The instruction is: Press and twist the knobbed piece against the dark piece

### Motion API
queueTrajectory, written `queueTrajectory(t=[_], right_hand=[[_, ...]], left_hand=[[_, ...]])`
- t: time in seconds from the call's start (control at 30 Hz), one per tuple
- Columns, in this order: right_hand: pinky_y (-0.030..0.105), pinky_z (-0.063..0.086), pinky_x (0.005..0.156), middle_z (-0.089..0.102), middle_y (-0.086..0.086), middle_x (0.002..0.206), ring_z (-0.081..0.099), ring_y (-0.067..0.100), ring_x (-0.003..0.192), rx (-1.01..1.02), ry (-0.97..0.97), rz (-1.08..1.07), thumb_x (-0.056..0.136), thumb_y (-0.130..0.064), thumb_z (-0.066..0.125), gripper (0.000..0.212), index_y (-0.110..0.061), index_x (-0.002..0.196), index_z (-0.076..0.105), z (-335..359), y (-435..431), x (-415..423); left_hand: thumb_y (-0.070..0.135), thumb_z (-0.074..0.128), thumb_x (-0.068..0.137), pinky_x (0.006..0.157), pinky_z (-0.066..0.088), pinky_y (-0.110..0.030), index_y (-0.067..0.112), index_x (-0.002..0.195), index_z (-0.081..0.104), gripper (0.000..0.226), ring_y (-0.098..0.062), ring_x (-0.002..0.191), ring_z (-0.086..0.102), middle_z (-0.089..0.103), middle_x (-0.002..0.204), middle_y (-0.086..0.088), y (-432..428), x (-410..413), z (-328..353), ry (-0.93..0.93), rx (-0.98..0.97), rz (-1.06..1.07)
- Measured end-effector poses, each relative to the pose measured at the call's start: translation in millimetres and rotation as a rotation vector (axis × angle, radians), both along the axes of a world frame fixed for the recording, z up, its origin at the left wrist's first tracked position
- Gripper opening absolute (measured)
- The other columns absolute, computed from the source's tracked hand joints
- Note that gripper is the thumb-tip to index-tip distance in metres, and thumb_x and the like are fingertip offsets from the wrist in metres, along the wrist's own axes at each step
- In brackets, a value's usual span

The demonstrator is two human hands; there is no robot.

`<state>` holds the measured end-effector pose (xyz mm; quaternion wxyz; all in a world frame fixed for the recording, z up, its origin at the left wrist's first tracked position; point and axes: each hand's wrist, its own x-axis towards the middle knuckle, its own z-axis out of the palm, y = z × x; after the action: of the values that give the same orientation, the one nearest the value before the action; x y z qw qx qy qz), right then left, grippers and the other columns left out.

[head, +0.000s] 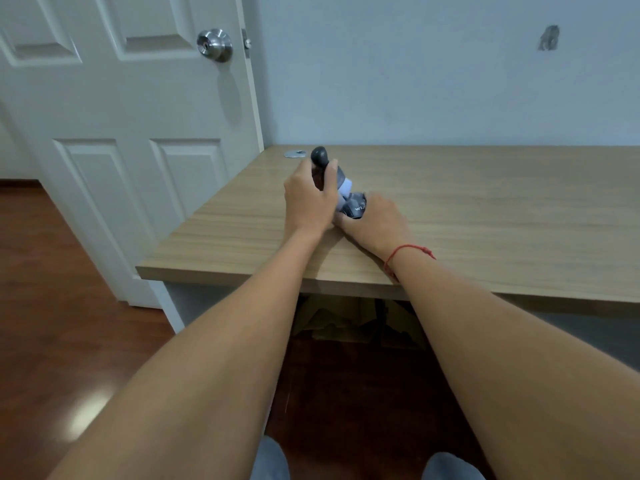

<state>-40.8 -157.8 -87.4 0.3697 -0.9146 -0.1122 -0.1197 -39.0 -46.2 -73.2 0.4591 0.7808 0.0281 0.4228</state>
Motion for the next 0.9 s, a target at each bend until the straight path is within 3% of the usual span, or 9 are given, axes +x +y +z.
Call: queueTrajectory(t=[0.1, 0.2, 0.37, 0.53, 0.7, 0.9], right_hand=[[0.041, 0.05, 0.079, 0.068, 0.006, 0.086, 0.064, 0.027, 0.084, 0.008, -0.006, 0.006, 0.078, -0.048, 0.066, 0.035, -0.014, 0.086, 0.058, -1, 1, 1], [0.041, 0.055, 0.078, 0.069, 0.003, 0.085, 0.066, 0.024, 0.082, -0.001, -0.005, 0.005, 0.075, -0.055, 0.065, 0.043, -0.015, 0.092, 0.064, 0, 2, 1], [0.042, 0.053, 0.083, 0.069, 0.005, 0.09, 0.065, 0.024, 0.087, 0.001, 0.008, 0.003, 0.078, -0.049, 0.068, 0.04, -0.014, 0.096, 0.062, -2, 0, 2], [0.04, 0.052, 0.084, 0.068, 0.004, 0.092, 0.064, 0.023, 0.087, -0.002, -0.014, 0.023, 0.081, -0.05, 0.065, 0.039, -0.014, 0.096, 0.063, 0, -1, -3], [0.04, 0.043, 0.079, 0.059, 0.005, 0.076, 0.058, 0.029, 0.08, 0.062, 0.054, 0.001, 0.084, -0.041, 0.039, 0.032, -0.016, 0.067, 0.05, 2, 1, 2], [0.045, 0.047, 0.087, 0.064, 0.01, 0.083, 0.059, 0.027, 0.08, 0.044, 0.024, 0.007, 0.092, -0.036, 0.037, 0.038, -0.008, 0.087, 0.061, -1, 0, 8]], left_hand=[[0.028, 0.06, 0.089, 0.071, 0.051, -0.035, 0.001, 0.082, 0.061, 0.028, -0.027, 0.077, 0.064, 0.068, 0.078, -0.012, -1, -1, -2, 0.02, 0.056, -0.034], [0.032, 0.056, 0.089, 0.074, 0.05, -0.037, 0.002, 0.09, 0.062, 0.03, -0.031, 0.088, 0.064, 0.07, 0.09, -0.014, 6, 3, -4, 0.138, 0.075, 0.132], [0.028, 0.06, 0.089, 0.067, 0.05, -0.035, -0.001, 0.079, 0.058, 0.031, -0.026, 0.072, 0.061, 0.066, 0.074, -0.011, -1, -3, -1, -0.017, 0.097, -0.017], [0.027, 0.061, 0.089, 0.075, 0.048, -0.035, -0.001, 0.094, 0.062, 0.028, -0.033, 0.092, 0.064, 0.069, 0.095, -0.018, 8, 6, -7, 0.16, 0.106, 0.116], [0.026, 0.06, 0.089, 0.073, 0.048, -0.031, -0.002, 0.088, 0.062, 0.028, -0.028, 0.083, 0.064, 0.068, 0.083, -0.011, 5, -1, -2, 0.023, -0.047, 0.045], [0.027, 0.058, 0.09, 0.071, 0.046, -0.031, -0.003, 0.089, 0.063, 0.031, -0.031, 0.089, 0.065, 0.069, 0.091, -0.017, 11, 5, -6, 0.166, -0.063, 0.092]])
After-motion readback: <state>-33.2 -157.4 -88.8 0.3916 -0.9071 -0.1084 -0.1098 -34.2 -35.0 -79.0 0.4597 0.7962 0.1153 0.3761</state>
